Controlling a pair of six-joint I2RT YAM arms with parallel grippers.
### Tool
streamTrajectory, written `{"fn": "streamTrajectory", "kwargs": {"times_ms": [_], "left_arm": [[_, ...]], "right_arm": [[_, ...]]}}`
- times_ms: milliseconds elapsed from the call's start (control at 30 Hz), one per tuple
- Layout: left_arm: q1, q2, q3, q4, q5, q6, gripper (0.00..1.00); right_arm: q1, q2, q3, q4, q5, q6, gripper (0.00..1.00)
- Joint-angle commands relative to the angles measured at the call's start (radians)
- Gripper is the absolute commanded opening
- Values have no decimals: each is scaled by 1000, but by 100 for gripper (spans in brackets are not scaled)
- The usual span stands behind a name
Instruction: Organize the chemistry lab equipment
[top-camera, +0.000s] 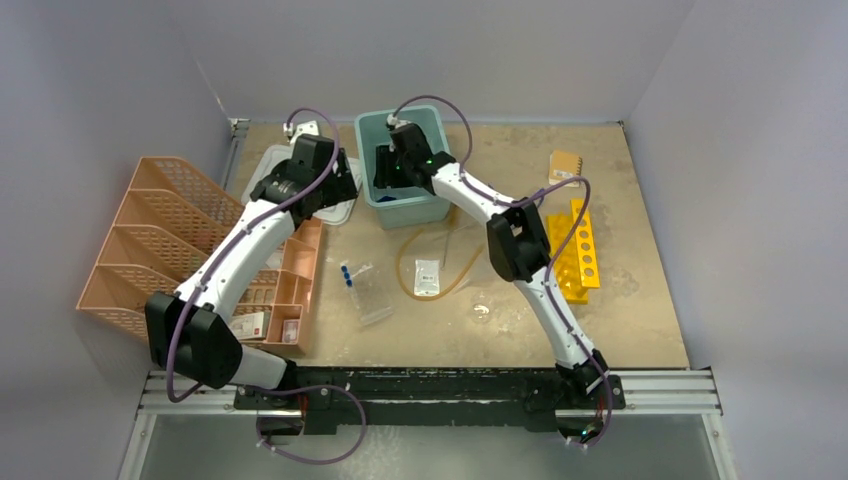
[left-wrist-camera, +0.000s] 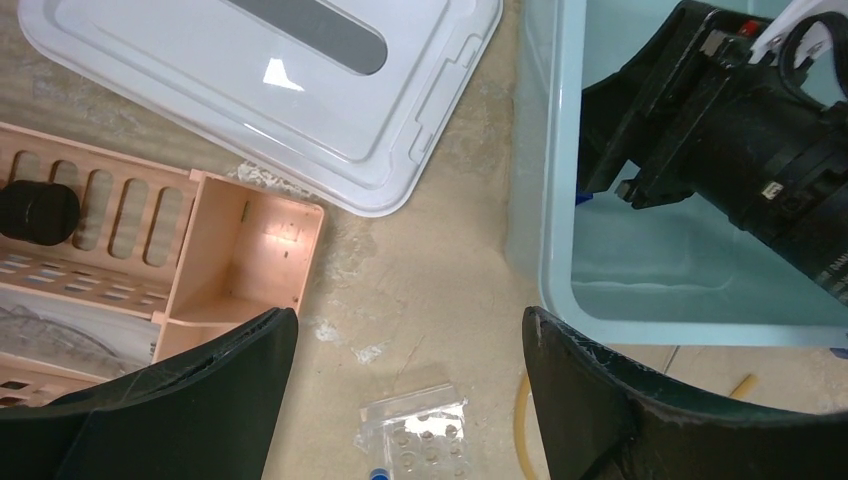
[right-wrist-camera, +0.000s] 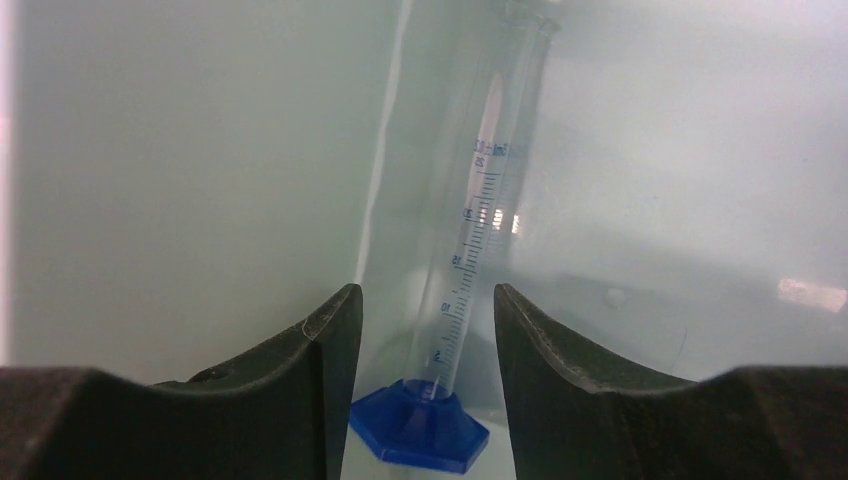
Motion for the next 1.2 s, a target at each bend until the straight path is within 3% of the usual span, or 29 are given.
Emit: {"fn": "streamTrajectory", "kwargs": {"times_ms": [0,267,700,967,1167], "left_arm": [[0,-51,20,14,-5,1,82],[0,-122,-24,121,31,21,82],[0,-150,-97,281,109,6,82],[0,-125,-102,313,149,-26,81],[0,-124,-101,310,164,-35,81]], "right_arm": [[2,-174,23,32,-15,-33,54],[-15,-466,-137,55,0,-116,55],[-103,-986,-783,-37,187,-190,63],[-102,-1085,-1115,-70,140,-12,62],[-103,-1046,-1215,-73,139,19,55]]}}
